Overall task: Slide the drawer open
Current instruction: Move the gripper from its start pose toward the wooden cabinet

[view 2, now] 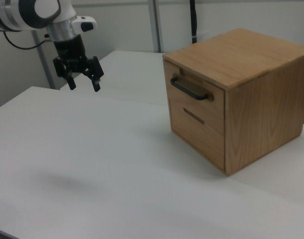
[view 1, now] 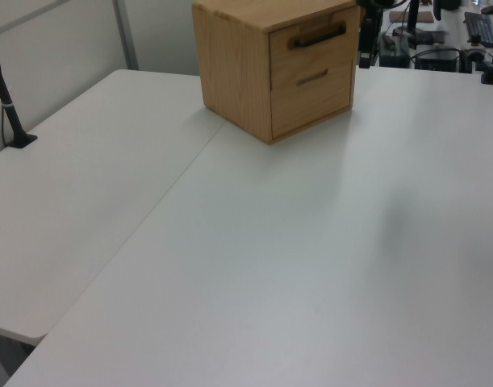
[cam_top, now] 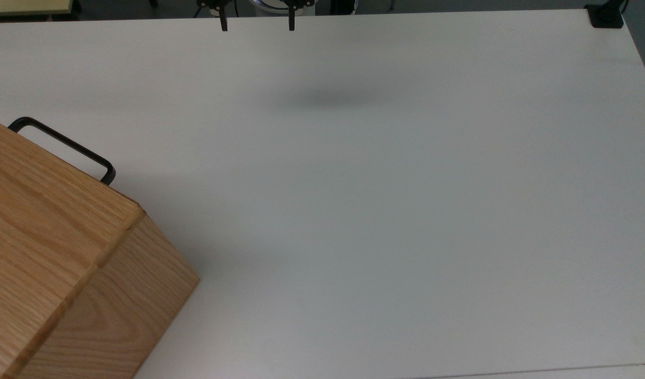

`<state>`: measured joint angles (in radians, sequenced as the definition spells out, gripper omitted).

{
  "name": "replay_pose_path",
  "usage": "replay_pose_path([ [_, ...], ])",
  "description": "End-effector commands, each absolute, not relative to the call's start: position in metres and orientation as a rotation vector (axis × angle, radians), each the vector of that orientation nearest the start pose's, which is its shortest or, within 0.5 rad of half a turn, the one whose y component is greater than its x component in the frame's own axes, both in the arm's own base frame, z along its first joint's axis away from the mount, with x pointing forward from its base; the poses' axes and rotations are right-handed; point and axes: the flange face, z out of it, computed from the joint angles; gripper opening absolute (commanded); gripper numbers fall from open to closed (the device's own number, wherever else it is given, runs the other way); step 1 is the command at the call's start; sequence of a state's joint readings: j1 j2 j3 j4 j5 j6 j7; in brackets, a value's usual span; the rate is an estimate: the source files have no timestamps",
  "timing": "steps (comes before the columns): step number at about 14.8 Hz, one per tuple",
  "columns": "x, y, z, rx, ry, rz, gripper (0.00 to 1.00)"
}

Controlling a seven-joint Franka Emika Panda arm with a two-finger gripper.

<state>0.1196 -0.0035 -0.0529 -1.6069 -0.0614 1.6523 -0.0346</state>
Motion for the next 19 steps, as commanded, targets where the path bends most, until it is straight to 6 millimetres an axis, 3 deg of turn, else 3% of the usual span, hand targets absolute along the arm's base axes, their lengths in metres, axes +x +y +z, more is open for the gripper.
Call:
replay_pose_path([
  [1, 0.5607, 0.0328, 0.6128, -3.192, -0.196, -0.102, 1.0],
  [19, 0.5605, 0.026, 0.613, -3.192, -0.183, -0.093, 1.0],
])
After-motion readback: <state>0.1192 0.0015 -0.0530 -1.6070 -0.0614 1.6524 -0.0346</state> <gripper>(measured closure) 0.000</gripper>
